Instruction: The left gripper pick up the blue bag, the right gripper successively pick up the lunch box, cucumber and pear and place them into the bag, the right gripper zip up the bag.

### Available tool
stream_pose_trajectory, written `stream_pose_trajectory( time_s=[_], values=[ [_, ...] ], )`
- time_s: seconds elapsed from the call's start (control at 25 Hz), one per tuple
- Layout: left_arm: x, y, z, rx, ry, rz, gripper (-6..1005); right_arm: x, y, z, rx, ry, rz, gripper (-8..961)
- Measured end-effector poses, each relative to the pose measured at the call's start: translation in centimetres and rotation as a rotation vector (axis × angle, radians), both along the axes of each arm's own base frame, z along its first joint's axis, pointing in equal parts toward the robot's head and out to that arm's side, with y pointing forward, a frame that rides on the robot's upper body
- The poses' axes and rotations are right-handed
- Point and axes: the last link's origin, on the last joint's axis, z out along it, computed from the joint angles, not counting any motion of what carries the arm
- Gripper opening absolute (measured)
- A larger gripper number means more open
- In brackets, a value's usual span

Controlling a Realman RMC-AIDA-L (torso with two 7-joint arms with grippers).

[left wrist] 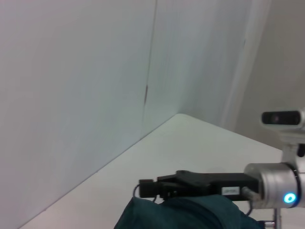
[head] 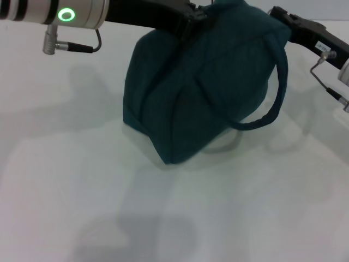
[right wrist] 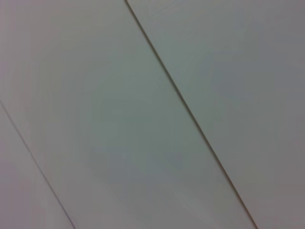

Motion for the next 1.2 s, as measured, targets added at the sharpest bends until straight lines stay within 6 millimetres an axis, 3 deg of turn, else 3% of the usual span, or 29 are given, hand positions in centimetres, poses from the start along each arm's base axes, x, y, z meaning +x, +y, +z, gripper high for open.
stream_pose_trajectory(
  time_s=[0.48, 0.64, 0.8, 1.0, 1.2],
  values=[
    [-3.1, 2.4, -1.9, 0.008, -0.135, 0.048, 43, 3.4, -3.1, 1.8, 0.085, 0.044, -0.001, 162],
    [-4.4, 3.1, -2.4, 0.0, -0.169, 0.115, 43, 4.3, -3.9, 1.9, 0.087, 0.051, -0.012, 341],
    [-5.3, 3.3, -2.9, -0.013, -0.166, 0.148, 125, 4.5, -4.2, 2.0, 0.087, 0.058, -0.009, 589],
    [-5.8, 3.2, -2.2, -0.004, -0.198, 0.16, 286, 4.6, -4.8, 2.2, 0.09, 0.073, 0.006, 815],
    [-6.4, 1.1, 0.5, -0.006, -0.325, 0.082, 501, 4.4, -6.1, 3.3, 0.101, 0.099, 0.094, 859]
  ],
)
